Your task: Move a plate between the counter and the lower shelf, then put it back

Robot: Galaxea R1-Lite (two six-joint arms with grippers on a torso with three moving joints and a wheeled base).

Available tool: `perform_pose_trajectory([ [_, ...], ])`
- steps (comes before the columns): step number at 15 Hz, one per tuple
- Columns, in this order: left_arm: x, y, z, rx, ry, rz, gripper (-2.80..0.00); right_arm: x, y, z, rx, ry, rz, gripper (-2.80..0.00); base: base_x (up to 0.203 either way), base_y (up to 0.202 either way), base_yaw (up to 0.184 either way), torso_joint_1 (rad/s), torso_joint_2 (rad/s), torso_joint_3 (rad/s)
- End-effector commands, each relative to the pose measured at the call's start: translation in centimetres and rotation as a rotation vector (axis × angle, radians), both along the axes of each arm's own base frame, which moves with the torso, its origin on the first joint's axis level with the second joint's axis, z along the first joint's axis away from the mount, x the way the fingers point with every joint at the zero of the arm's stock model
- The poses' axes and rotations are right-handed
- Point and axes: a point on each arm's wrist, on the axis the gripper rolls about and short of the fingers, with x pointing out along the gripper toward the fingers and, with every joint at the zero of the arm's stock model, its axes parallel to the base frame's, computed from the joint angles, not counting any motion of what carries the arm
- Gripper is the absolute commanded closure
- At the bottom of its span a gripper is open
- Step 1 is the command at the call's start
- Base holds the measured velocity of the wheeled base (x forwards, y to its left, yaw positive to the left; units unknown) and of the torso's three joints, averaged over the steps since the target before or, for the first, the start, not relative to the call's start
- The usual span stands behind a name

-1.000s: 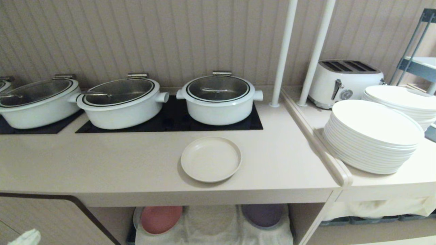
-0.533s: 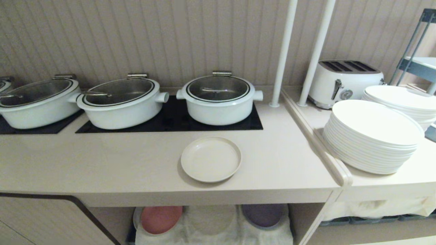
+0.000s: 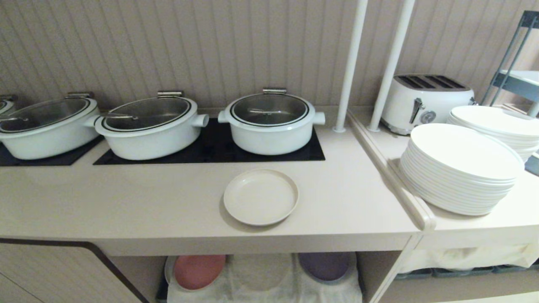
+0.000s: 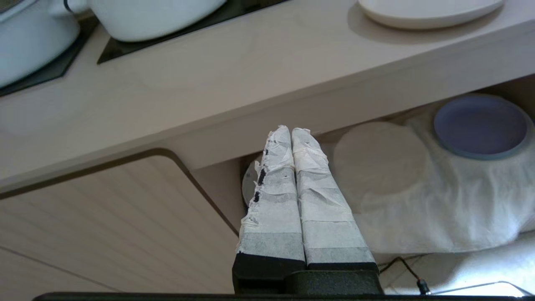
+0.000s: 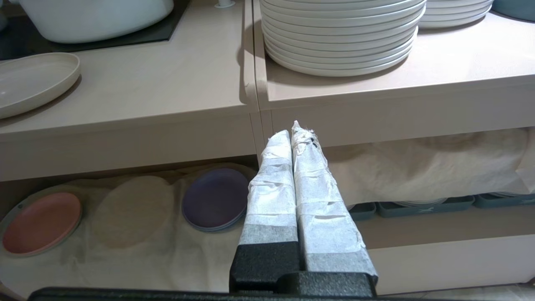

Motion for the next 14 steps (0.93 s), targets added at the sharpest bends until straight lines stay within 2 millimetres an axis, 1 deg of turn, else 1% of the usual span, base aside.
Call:
perform_pose_trajectory([
  [1, 0.0, 0.0, 0.0, -0.004, -0.004, -0.001, 0.0, 0.0, 0.0, 0.0, 0.0, 0.0, -0.001, 0.0, 0.0, 0.0, 0.0, 0.0, 0.0, 0.0],
  [5, -0.7, 0.1, -0.1, -0.015, -0.075, 0.041, 0.0, 0.0, 0.0, 0.0, 0.0, 0.0, 0.001, 0.0, 0.0, 0.0, 0.0, 0.0, 0.0, 0.0],
  [8, -1.3, 0.1, -0.2, -0.047, -0.081, 0.044, 0.0, 0.0, 0.0, 0.0, 0.002, -0.001, 0.001, 0.0, 0.0, 0.0, 0.0, 0.0, 0.0, 0.0],
  [9, -1.5, 0.1, 0.4, -0.086, -0.099, 0.039, 0.0, 0.0, 0.0, 0.0, 0.002, -0.001, 0.001, 0.0, 0.0, 0.0, 0.0, 0.0, 0.0, 0.0],
  [10, -1.5, 0.1, 0.4, -0.097, -0.099, 0.036, 0.0, 0.0, 0.0, 0.0, 0.0, 0.0, 0.0, 0.0, 0.0, 0.0, 0.0, 0.0, 0.0, 0.0],
  [12, -1.1, 0.1, -1.0, -0.093, -0.049, 0.059, 0.0, 0.0, 0.0, 0.0, 0.0, 0.0, -0.001, 0.0, 0.0, 0.0, 0.0, 0.0, 0.0, 0.0],
  [14, -0.9, 0.2, -1.5, -0.102, -0.034, 0.081, 0.0, 0.0, 0.0, 0.0, 0.0, 0.0, 0.001, 0.0, 0.0, 0.0, 0.0, 0.0, 0.0, 0.0],
])
